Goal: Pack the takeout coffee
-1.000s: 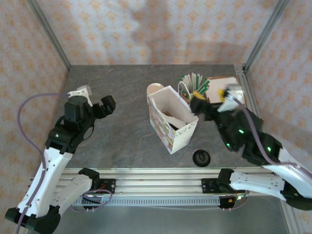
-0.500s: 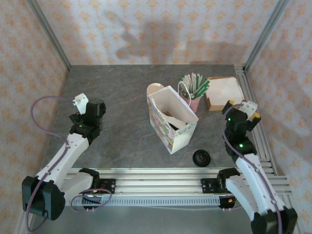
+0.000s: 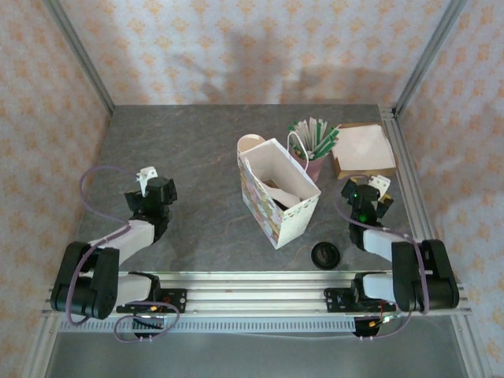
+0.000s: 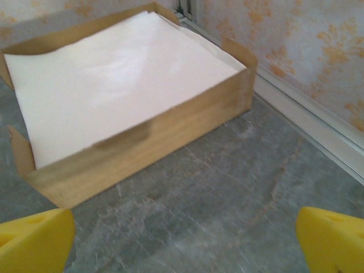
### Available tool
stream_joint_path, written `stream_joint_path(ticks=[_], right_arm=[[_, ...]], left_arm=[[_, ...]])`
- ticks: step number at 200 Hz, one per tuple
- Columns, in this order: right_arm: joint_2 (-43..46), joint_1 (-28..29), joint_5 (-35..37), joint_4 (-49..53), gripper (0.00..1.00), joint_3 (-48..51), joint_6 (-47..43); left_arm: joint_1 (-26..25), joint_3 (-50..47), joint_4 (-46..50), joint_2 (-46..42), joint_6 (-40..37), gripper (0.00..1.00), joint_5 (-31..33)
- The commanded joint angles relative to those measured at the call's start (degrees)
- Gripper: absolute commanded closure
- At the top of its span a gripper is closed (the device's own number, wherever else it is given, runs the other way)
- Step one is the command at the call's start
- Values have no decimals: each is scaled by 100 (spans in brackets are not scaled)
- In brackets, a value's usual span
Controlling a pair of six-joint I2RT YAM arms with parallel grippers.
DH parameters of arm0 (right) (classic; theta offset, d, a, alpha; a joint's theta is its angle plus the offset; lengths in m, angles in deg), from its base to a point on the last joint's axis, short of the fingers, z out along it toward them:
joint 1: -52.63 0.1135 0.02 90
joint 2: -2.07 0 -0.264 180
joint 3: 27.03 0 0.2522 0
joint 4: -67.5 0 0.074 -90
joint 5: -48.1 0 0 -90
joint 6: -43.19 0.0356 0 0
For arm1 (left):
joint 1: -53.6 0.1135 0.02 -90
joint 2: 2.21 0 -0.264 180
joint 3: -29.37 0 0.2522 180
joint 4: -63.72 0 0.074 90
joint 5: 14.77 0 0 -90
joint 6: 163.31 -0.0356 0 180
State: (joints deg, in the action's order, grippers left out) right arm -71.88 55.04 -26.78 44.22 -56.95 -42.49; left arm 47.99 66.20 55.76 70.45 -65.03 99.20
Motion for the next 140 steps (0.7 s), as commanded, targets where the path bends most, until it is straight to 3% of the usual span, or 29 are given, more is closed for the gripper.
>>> stream_joint_path(ticks=[1, 13, 24, 34, 45, 53, 61, 77, 112, 140], right_arm=[[-451, -142, -129, -922, 1, -294, -153], [-926, -302, -446, -1630, 1, -233, -116], [-878, -302, -1015, -1261, 1, -308, -284], [-1125, -303, -968, -1543, 1, -298, -260], [-1557, -296, -1112, -2270, 1, -218, -381], [-1464, -277, -1153, -1877, 1, -327, -400], [-1275, -276, -1101, -1204, 1, -509, -379], [-1499, -236, -1210, -1866, 1, -387, -489], [-1418, -220, -1429, -1284, 1, -601, -606], [-1468, -240, -2230, -1355, 1, -596, -867]], left_arm=[[42, -22, -1432, 304, -538, 0, -491], [83, -1, -1807, 673, -651, 0, -626], [129, -20, -2174, 1110, -650, 0, -828], [110, -129, -2880, 1462, -811, 0, -884], [128, 111, -2015, 1258, -706, 0, -994], [150, -10, -2462, 1351, -763, 0, -1044], [153, 74, -2165, 1280, -733, 0, -1066], [156, 70, -2161, 1289, -726, 0, -1078], [158, 59, -2229, 1310, -743, 0, -1070], [156, 58, -2221, 1311, -744, 0, -1063]])
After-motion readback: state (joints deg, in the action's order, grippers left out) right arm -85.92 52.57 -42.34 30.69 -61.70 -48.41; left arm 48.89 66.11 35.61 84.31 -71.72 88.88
